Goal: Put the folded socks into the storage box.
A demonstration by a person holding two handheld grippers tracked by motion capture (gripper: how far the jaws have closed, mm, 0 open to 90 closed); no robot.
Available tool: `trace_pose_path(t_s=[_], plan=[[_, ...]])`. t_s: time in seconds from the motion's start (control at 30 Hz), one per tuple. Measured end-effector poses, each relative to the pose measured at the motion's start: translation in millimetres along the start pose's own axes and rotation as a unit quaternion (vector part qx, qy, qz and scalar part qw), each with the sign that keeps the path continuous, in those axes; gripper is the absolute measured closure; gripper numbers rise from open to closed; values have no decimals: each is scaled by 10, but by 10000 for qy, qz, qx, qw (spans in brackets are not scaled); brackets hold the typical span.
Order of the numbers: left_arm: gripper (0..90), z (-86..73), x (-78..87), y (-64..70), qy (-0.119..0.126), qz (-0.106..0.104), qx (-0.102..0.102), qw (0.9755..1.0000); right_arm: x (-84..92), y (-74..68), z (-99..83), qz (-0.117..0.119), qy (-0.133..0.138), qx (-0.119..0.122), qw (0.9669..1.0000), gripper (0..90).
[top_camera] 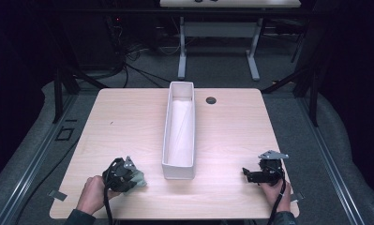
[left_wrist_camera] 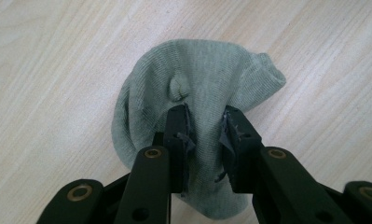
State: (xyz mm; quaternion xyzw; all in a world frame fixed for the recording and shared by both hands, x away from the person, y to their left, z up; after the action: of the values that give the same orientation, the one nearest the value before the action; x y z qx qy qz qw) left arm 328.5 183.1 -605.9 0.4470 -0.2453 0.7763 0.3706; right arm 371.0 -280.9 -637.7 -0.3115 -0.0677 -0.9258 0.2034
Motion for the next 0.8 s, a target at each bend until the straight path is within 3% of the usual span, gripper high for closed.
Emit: trace_pose_path(t_s=[0.8], plan=[[791, 146, 254, 7, 19, 33, -131, 9999, 1, 0, 0, -8, 1, -15, 10000, 44]])
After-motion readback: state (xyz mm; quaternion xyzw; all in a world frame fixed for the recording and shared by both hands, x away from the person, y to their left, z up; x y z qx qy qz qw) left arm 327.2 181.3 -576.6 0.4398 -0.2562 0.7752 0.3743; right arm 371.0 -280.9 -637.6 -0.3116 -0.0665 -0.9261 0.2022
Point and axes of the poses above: each handheld gripper's, and its own axes: x roughly backward along the jaws, z roughly out of its top, y roughly to its right, the point moved 7 cm from there along -x, roughly forward along the jaws, and after that the axes turned 7 degrees about y, right-handed, at the moved point
